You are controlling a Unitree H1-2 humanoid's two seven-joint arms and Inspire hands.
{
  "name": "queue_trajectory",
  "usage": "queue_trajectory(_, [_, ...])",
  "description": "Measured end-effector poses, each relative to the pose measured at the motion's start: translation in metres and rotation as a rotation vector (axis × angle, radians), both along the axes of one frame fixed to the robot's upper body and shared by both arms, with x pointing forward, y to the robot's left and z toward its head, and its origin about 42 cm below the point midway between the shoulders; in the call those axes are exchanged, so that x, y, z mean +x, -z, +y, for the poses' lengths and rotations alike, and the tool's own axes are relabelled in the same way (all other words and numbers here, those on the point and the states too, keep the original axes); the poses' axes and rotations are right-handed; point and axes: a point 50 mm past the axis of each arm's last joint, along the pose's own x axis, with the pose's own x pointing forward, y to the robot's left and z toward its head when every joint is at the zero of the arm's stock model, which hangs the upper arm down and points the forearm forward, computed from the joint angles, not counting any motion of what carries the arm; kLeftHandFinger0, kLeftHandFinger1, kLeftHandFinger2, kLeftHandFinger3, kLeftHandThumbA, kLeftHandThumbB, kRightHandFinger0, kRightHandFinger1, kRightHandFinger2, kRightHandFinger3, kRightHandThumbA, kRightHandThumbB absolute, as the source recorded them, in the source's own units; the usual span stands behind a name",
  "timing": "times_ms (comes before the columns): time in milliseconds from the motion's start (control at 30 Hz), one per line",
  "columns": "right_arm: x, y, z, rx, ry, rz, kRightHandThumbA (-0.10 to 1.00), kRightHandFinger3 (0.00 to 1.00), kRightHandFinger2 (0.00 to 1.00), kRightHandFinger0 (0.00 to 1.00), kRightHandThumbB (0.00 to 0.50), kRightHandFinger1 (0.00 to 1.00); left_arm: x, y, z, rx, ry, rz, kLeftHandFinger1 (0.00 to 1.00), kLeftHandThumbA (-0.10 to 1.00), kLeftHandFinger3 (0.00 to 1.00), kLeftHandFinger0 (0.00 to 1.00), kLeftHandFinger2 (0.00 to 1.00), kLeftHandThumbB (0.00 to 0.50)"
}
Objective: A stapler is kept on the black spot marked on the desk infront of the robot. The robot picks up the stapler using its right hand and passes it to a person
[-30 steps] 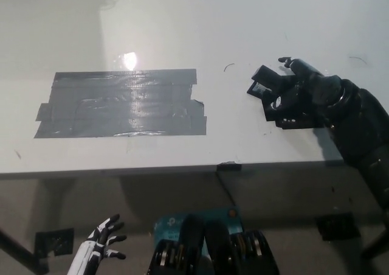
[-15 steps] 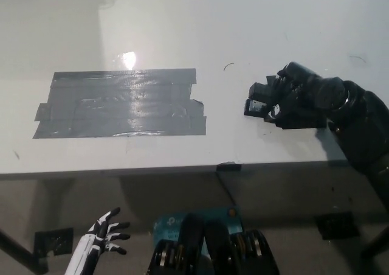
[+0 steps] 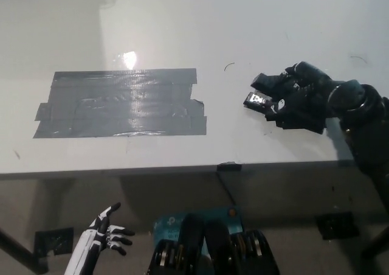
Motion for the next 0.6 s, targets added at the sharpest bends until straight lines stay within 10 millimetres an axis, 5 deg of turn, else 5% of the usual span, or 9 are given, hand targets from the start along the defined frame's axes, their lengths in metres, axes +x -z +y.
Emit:
queue_trajectory(100, [0.000,0.001,-0.005,0.069,0.013,0.022,0.92,0.19,0.28,0.00,0.024,0.01,0.000,0.000,0.000,-0.005,0.000,-0.002,0.43,1.00,0.90,0.40,0.46,0.448])
queue_trajectory(167, [0.000,0.001,-0.010,0.161,0.026,0.049,0.93,0.09,0.17,0.00,0.054,0.00,0.000,0.000,0.000,-0.007,0.001,-0.002,0.42,1.00,0.90,0.39,0.45,0.444])
queue_trajectory(200, [0.000,0.001,-0.010,0.161,0.026,0.049,0.94,0.01,0.02,0.00,0.079,0.00,0.000,0.000,0.000,-0.007,0.001,-0.002,0.41,1.00,0.90,0.38,0.45,0.445])
queue_trajectory(600, [-0.002,0.016,-0.039,0.640,0.131,0.230,1.00,0.00,0.00,0.00,0.050,0.00,0.000,0.001,0.000,-0.007,0.002,0.002,0.38,1.00,0.89,0.33,0.43,0.435])
